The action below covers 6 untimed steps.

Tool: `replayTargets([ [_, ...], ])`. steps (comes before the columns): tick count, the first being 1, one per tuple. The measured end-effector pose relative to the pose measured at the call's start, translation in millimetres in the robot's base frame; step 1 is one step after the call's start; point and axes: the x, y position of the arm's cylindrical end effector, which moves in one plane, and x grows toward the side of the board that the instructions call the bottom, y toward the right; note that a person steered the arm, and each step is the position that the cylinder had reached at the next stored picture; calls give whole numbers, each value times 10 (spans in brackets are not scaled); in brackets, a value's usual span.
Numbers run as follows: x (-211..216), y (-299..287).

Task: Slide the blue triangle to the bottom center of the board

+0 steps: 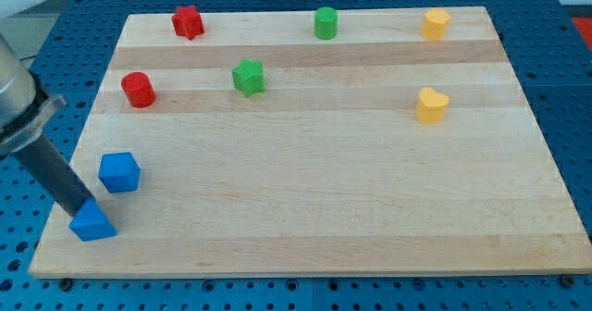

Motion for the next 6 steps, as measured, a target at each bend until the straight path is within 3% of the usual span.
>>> replayTargets([
  [1,120,-440],
  [2,228,-233],
  [4,164,1550],
  [5,330,1512],
  [6,551,1075],
])
